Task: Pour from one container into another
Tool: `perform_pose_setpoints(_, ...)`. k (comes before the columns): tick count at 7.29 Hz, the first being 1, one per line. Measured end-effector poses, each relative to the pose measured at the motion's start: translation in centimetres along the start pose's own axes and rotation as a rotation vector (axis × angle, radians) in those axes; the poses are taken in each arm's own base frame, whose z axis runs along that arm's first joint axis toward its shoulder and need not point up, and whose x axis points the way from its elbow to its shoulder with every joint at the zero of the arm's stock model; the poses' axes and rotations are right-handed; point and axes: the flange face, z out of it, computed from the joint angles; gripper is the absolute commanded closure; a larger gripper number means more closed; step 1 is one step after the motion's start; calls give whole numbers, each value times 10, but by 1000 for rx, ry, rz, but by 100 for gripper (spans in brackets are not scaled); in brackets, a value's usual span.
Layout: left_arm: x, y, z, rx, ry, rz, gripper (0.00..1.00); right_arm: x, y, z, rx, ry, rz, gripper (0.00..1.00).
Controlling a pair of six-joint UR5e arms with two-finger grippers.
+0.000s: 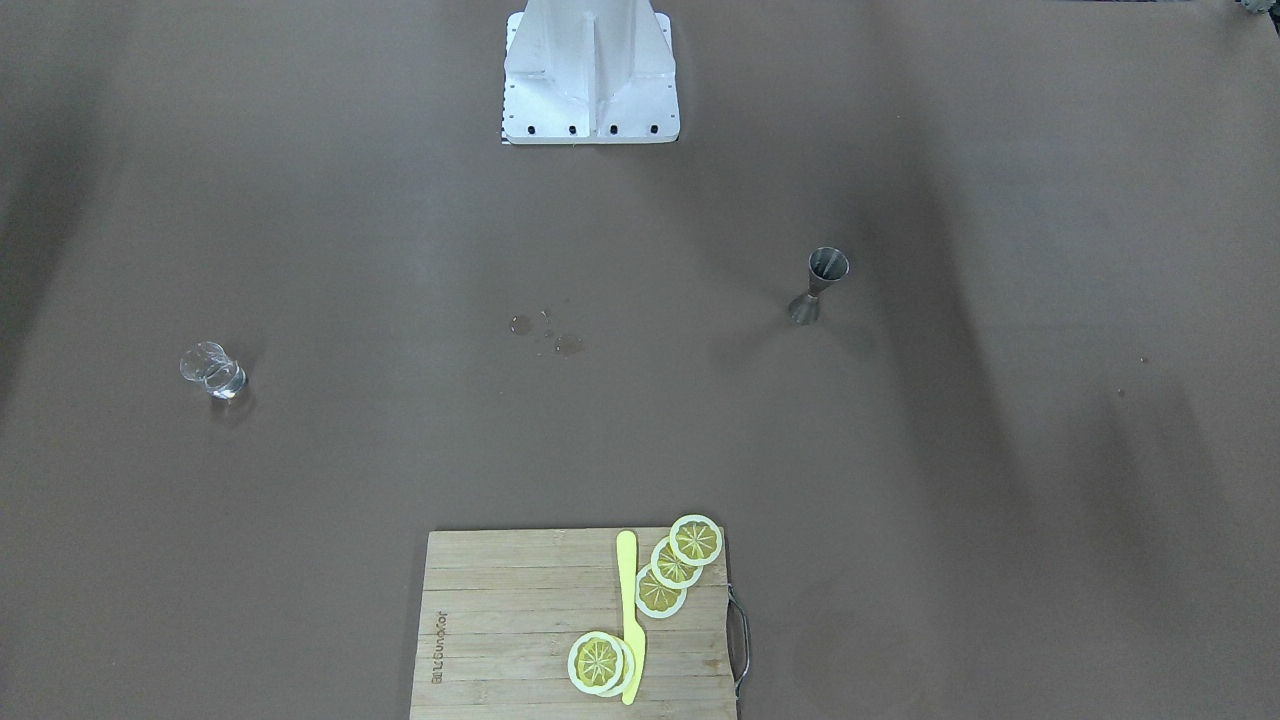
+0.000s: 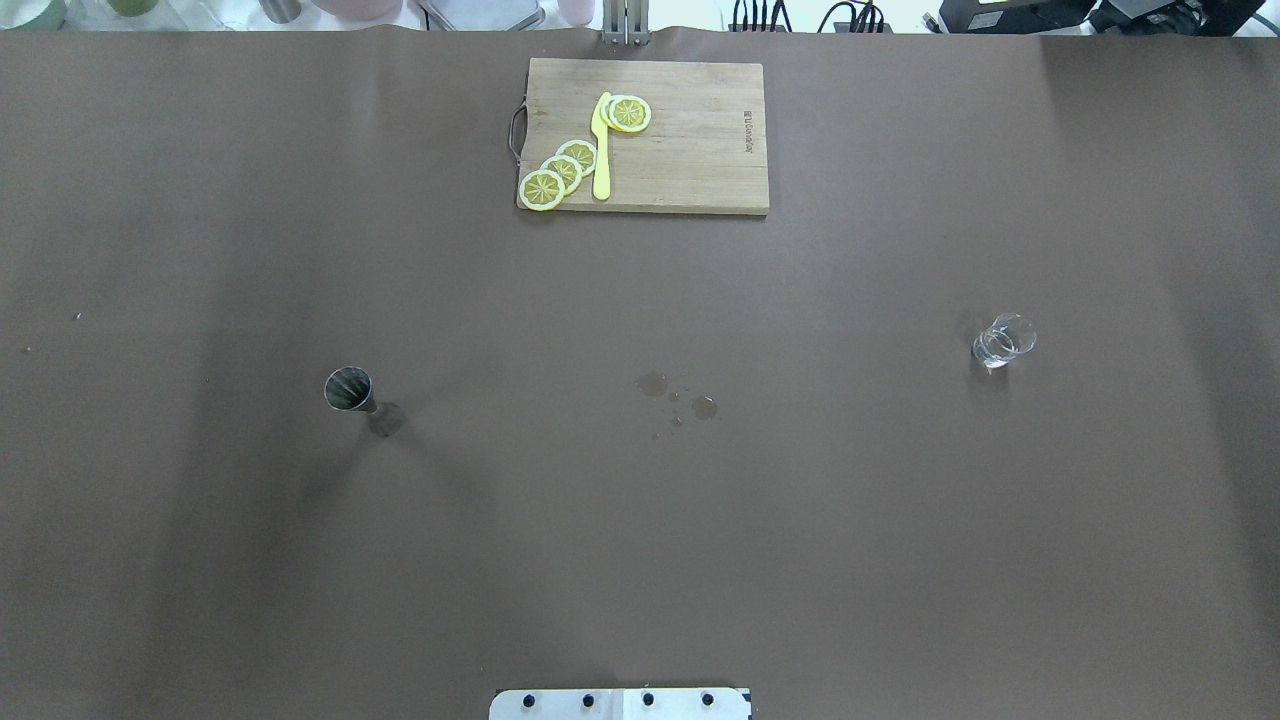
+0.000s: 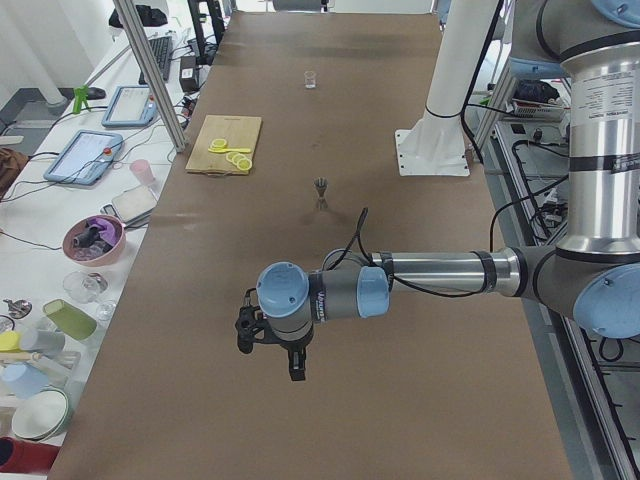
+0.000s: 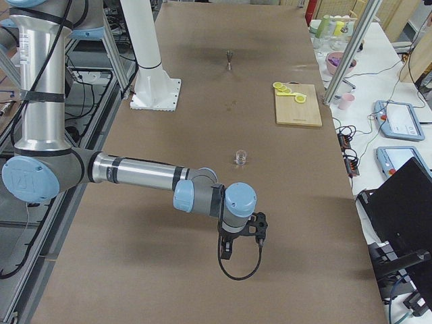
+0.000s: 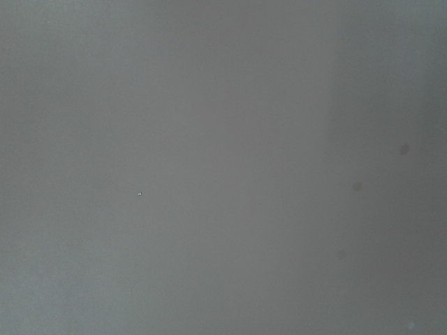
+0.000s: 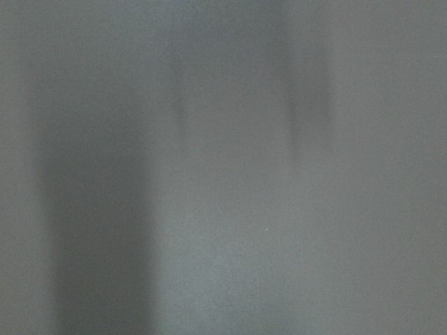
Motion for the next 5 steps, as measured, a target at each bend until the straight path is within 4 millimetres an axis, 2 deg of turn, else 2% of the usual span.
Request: perform_pose_setpoints(5,-4,-2,4,-11,3,-12,2,1,1,1,-3,-1,4,0)
